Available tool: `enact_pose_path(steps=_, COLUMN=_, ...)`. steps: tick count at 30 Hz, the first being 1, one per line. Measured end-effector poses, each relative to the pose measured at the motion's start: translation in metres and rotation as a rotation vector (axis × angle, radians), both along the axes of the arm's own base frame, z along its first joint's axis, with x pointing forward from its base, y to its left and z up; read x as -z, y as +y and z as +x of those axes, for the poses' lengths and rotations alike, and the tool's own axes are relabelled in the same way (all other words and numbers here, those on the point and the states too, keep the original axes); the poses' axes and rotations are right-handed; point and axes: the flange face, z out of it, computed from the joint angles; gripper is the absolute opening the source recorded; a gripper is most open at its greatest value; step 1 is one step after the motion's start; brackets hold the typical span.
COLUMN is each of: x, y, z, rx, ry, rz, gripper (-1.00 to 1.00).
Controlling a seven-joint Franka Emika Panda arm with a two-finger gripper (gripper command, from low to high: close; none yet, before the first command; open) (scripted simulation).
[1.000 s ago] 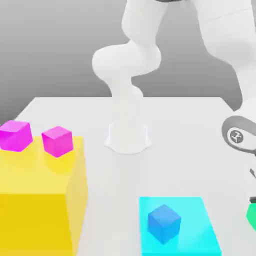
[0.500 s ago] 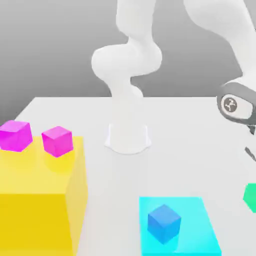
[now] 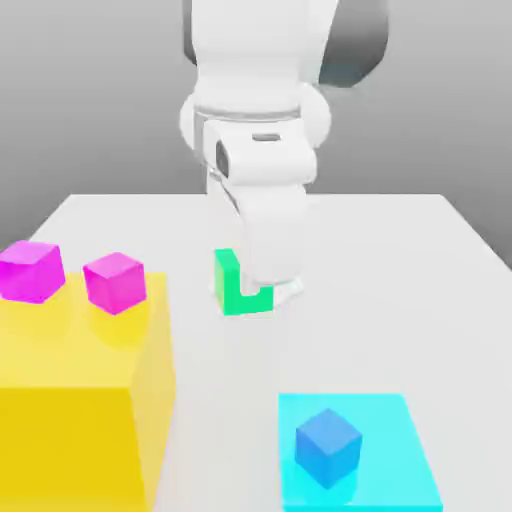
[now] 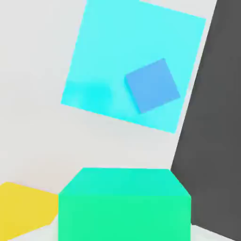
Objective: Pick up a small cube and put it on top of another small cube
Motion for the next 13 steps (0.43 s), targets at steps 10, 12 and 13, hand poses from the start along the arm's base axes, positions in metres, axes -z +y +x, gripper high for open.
enact_pose_path(steps=10, x=0.032, y=-0.096, z=-0.067, rx=-0.047, ry=0.012, rz=0.024, gripper=1.00)
enact_pose_path(steps=12, x=0.032, y=-0.096, z=-0.067, rx=-0.047, ry=0.012, rz=0.024, gripper=1.00)
enact_pose_path(steps=13, x=0.032, y=-0.096, z=-0.067, rx=-0.047, ry=0.012, rz=0.024, gripper=1.00)
